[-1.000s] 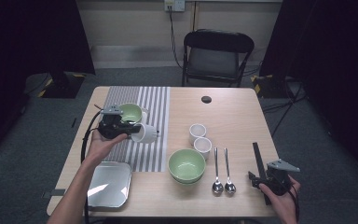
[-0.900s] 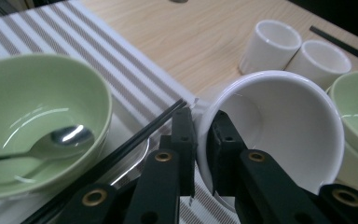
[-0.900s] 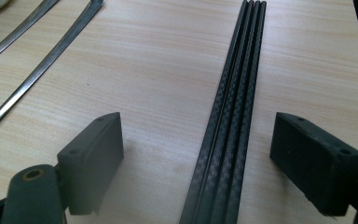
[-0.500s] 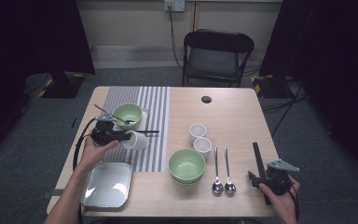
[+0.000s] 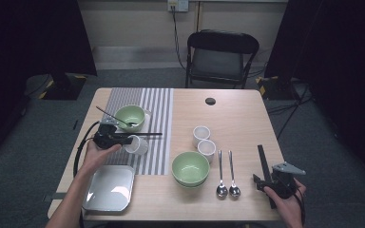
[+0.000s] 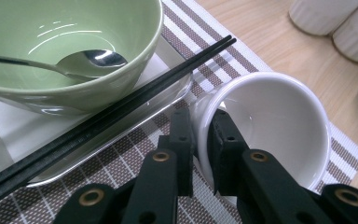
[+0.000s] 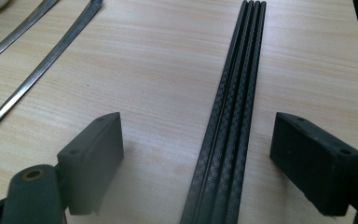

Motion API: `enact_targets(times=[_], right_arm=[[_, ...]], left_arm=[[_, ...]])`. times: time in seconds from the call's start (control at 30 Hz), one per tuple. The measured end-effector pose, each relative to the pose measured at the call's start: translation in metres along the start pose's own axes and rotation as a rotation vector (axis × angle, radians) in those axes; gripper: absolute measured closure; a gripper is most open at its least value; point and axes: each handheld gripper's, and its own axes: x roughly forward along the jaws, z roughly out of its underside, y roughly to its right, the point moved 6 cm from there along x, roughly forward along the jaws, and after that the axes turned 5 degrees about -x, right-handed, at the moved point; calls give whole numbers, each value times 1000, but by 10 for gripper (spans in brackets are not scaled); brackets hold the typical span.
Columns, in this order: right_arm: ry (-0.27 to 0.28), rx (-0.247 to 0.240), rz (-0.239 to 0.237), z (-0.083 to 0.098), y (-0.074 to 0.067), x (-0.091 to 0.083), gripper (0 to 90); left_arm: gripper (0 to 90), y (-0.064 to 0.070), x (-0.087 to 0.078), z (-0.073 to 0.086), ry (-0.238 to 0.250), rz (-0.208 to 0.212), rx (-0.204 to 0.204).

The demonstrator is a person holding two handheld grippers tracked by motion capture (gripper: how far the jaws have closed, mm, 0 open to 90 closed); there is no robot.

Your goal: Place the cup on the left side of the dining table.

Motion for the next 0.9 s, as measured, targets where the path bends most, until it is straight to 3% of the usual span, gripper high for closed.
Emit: enact_targets(times=[0.47,0.57,0.9], right_arm=[[0,-1,-1,0,0,0,165],[0,0,0,0,0,0,164],[0,0,0,0,0,0,165]], left_arm=[[790,6,5,-7,30,8,1],[787,7,7,-8,30,-12,11],[766,10,16,-14,32,12,-16]])
